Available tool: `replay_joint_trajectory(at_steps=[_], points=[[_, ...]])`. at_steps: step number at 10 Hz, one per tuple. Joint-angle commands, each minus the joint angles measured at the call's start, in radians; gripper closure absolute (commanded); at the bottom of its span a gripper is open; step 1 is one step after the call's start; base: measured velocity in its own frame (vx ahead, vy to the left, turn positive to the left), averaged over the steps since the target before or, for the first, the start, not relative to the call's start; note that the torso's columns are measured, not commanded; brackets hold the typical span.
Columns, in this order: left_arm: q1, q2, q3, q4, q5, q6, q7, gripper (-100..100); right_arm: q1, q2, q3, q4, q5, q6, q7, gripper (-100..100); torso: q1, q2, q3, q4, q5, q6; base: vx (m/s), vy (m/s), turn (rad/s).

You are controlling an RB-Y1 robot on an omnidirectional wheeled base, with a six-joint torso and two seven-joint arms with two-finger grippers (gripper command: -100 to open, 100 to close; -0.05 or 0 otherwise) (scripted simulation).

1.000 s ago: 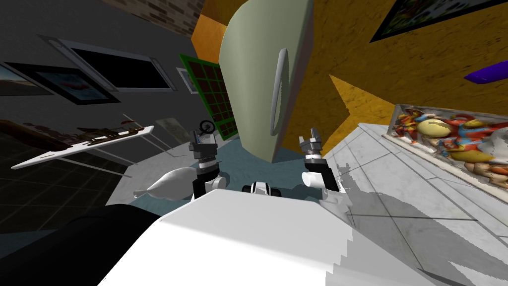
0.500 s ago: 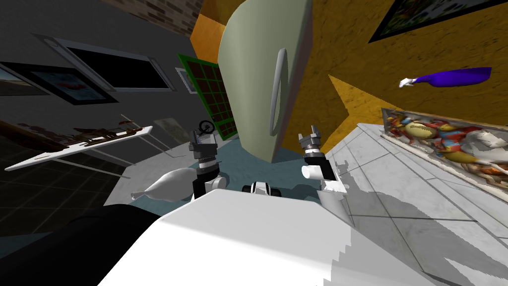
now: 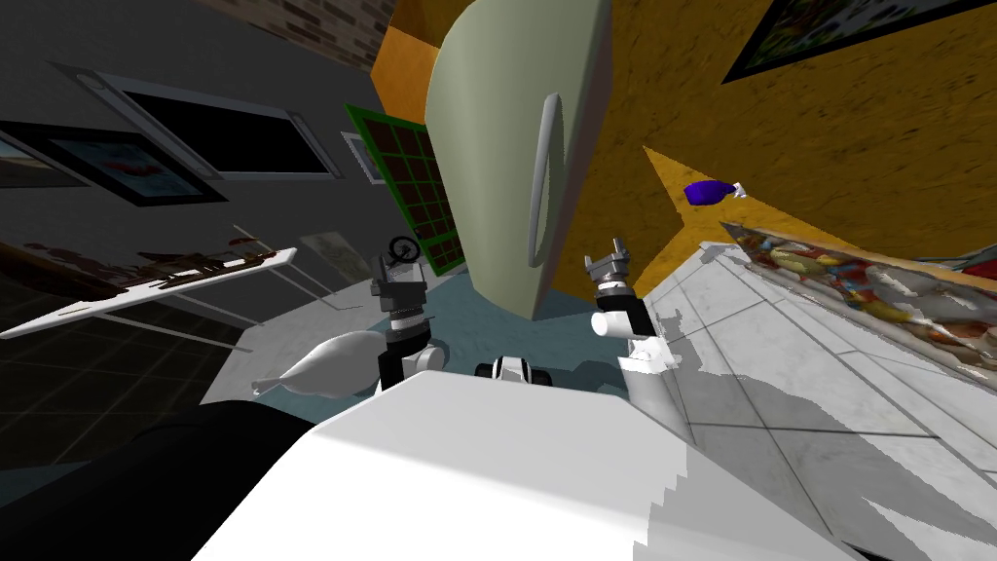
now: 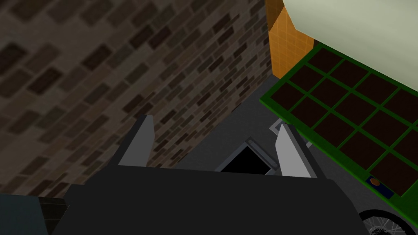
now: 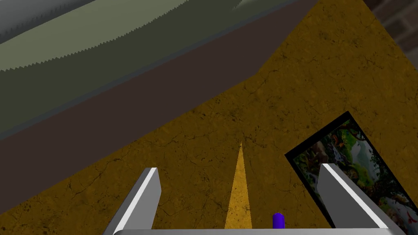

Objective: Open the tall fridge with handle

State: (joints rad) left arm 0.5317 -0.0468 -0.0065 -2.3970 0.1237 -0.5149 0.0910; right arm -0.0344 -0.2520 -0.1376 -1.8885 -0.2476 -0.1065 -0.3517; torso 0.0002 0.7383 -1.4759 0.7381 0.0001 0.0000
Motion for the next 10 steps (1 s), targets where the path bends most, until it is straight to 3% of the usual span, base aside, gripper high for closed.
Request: replay_joint_trajectory(at_steps=[1,2,3,6,7,8,9,10], points=[[0.000,0.000,0.000,0.000,0.000,0.000,0.000,0,-0.072,-0.002,-0.020,0.048,-0.022,0.035,-0.065,-100,0.000,0.000,0.000,0.000,0.000,0.000,0.014,-0.011,-0.005],[0.000,0.000,0.000,0.000,0.000,0.000,0.000,0,-0.106,-0.004,-0.037,0.089,-0.042,0.065,-0.099,-100,0.000,0.000,0.000,0.000,0.000,0.000,0.019,-0.009,-0.012],[0.000,0.000,0.000,0.000,0.000,0.000,0.000,0,-0.127,-0.004,-0.037,0.089,-0.042,0.065,-0.117,-100,0.000,0.000,0.000,0.000,0.000,0.000,0.017,-0.010,-0.008],[0.000,0.000,0.000,0.000,0.000,0.000,0.000,0,-0.214,-0.005,-0.072,0.168,-0.083,0.124,-0.202,-100,0.000,0.000,0.000,0.000,0.000,0.000,0.017,-0.012,-0.011],[0.000,0.000,0.000,0.000,0.000,0.000,0.000,0,-0.240,-0.005,-0.072,0.174,-0.083,0.124,-0.221,-100,0.000,0.000,0.000,0.000,0.000,0.000,0.016,-0.012,-0.008],[0.000,0.000,0.000,0.000,0.000,0.000,0.000,0,-0.274,-0.005,-0.090,0.218,-0.103,0.154,-0.255,-100,0.000,0.000,0.000,0.000,0.000,0.000,0.020,-0.011,-0.011],[0.000,0.000,0.000,0.000,0.000,0.000,0.000,0,-0.297,-0.005,-0.090,0.218,-0.103,0.154,-0.273,-100,0.000,0.000,0.000,0.000,0.000,0.000,0.017,-0.008,-0.008],[0.000,0.000,0.000,0.000,0.000,0.000,0.000,0,-0.330,-0.004,-0.107,0.263,-0.123,0.185,-0.310,-100,0.000,0.000,0.000,0.000,0.000,0.000,0.018,-0.011,-0.012]])
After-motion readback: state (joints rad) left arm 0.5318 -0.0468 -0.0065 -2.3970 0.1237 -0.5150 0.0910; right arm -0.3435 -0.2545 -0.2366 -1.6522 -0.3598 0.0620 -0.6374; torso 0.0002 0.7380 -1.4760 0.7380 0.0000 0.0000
